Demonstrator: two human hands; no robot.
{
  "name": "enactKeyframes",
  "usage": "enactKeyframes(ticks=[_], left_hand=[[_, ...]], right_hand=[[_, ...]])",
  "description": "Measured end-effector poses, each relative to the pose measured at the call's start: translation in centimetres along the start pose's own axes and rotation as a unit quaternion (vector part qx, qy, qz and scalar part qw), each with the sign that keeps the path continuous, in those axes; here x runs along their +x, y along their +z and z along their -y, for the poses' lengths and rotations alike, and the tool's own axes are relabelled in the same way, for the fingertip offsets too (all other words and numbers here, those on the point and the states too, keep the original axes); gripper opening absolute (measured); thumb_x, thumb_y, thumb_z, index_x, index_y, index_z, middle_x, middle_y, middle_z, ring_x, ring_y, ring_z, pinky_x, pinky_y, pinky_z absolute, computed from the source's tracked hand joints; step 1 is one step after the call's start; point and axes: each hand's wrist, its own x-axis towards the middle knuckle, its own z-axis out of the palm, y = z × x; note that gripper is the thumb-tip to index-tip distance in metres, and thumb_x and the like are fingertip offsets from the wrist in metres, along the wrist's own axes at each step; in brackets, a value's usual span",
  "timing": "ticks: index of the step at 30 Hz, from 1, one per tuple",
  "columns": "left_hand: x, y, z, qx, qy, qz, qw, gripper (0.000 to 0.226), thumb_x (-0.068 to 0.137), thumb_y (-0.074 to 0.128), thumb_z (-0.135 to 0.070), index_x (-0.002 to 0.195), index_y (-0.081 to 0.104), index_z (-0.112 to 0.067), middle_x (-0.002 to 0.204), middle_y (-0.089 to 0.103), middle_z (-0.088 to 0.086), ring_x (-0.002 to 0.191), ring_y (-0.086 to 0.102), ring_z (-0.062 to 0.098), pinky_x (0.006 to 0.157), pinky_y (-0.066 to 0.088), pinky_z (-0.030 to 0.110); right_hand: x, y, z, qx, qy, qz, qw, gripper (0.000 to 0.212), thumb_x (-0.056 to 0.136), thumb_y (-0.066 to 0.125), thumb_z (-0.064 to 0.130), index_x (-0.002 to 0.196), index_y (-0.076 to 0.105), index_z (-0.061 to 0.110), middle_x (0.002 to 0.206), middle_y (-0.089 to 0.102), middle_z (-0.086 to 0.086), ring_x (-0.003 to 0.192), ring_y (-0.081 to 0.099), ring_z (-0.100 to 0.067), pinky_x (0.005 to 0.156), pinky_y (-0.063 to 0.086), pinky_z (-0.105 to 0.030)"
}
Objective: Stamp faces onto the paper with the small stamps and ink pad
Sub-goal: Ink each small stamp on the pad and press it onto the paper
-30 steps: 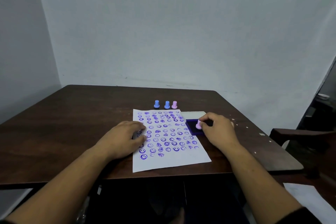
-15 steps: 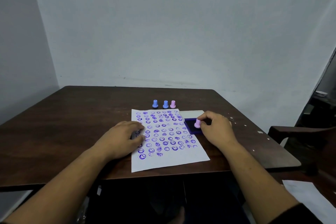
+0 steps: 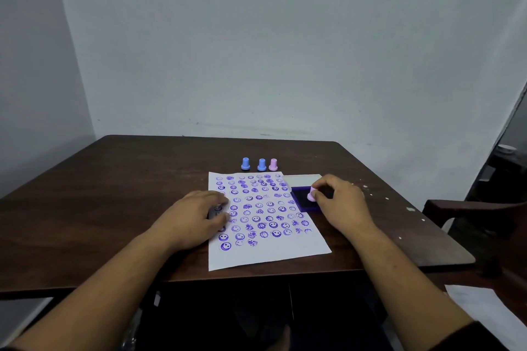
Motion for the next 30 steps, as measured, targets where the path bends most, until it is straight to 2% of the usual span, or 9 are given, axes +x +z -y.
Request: enactKeyframes(ticks=[3,6,11,14,16,19,23,30], left_hand=[[-0.1,0.0,0.1,0.004,0.000,0.002,1.000,0.050,0.094,0.053,-0.054,0.140,0.055,-0.034,0.149,0.049,-0.016,0.138,0.038,0.008,0.109,0.034,0.028],[-0.1,0.1,0.1,0.002,-0.002,0.004,1.000,0.051,0.094,0.052,-0.055,0.141,0.054,-0.034,0.150,0.048,-0.017,0.138,0.037,0.006,0.108,0.034,0.027],[0.0,0.0,0.2,0.001,0.004,-0.001,1.000,0.051,0.094,0.052,-0.056,0.141,0.054,-0.035,0.150,0.048,-0.018,0.138,0.037,0.005,0.109,0.034,0.027],[-0.1,0.0,0.1,-0.001,0.004,-0.004,1.000,0.051,0.094,0.053,-0.055,0.141,0.054,-0.034,0.150,0.047,-0.018,0.139,0.037,0.006,0.110,0.034,0.028],[-0.1,0.0,0.1,0.001,0.006,-0.007,1.000,0.050,0.094,0.053,-0.054,0.140,0.055,-0.034,0.150,0.048,-0.017,0.138,0.037,0.006,0.110,0.033,0.027],[-0.1,0.0,0.1,0.002,0.007,-0.006,1.000,0.050,0.094,0.053,-0.055,0.141,0.054,-0.035,0.150,0.048,-0.018,0.138,0.038,0.005,0.109,0.034,0.026],[0.0,0.1,0.0,0.001,0.011,-0.010,1.000,0.049,0.094,0.054,-0.054,0.139,0.055,-0.034,0.148,0.049,-0.019,0.136,0.039,0.004,0.108,0.034,0.025],[-0.1,0.0,0.0,0.000,0.014,-0.015,1.000,0.051,0.093,0.054,-0.055,0.139,0.056,-0.034,0.146,0.050,-0.021,0.134,0.040,0.003,0.104,0.034,0.022]], right_hand=[[0.0,-0.1,0.2,0.067,0.004,-0.016,0.998,0.014,0.091,0.081,0.024,0.100,0.073,0.032,0.095,0.078,0.013,0.097,0.072,-0.013,0.091,0.058,-0.039],[-0.9,-0.2,1.4,0.143,0.003,-0.006,0.990,0.024,0.090,0.083,0.018,0.108,0.073,0.032,0.096,0.077,0.013,0.090,0.073,-0.001,0.082,0.057,-0.025],[-4.4,0.7,4.0,0.259,-0.005,0.051,0.965,0.026,0.089,0.084,0.013,0.104,0.076,0.032,0.092,0.078,0.008,0.087,0.075,-0.007,0.076,0.061,-0.022],[-6.3,0.7,4.5,0.269,-0.004,0.063,0.961,0.022,0.086,0.087,0.018,0.097,0.075,0.032,0.096,0.079,0.020,0.089,0.074,-0.001,0.075,0.056,-0.014],[-6.9,0.5,4.4,0.259,-0.005,0.057,0.964,0.017,0.086,0.087,0.020,0.092,0.074,0.029,0.093,0.079,0.022,0.088,0.073,0.001,0.073,0.052,-0.009],[-7.3,0.4,4.2,0.252,0.004,0.047,0.966,0.014,0.087,0.086,0.019,0.090,0.075,0.027,0.090,0.080,0.020,0.085,0.074,0.000,0.071,0.053,-0.011],[-7.3,0.4,3.9,0.263,0.011,0.049,0.963,0.016,0.087,0.085,0.017,0.091,0.075,0.029,0.092,0.080,0.019,0.088,0.075,-0.004,0.080,0.061,-0.023],[-7.2,0.8,3.2,0.249,0.005,0.050,0.967,0.020,0.087,0.087,0.022,0.089,0.076,0.039,0.091,0.080,0.019,0.089,0.076,-0.003,0.082,0.062,-0.024]])
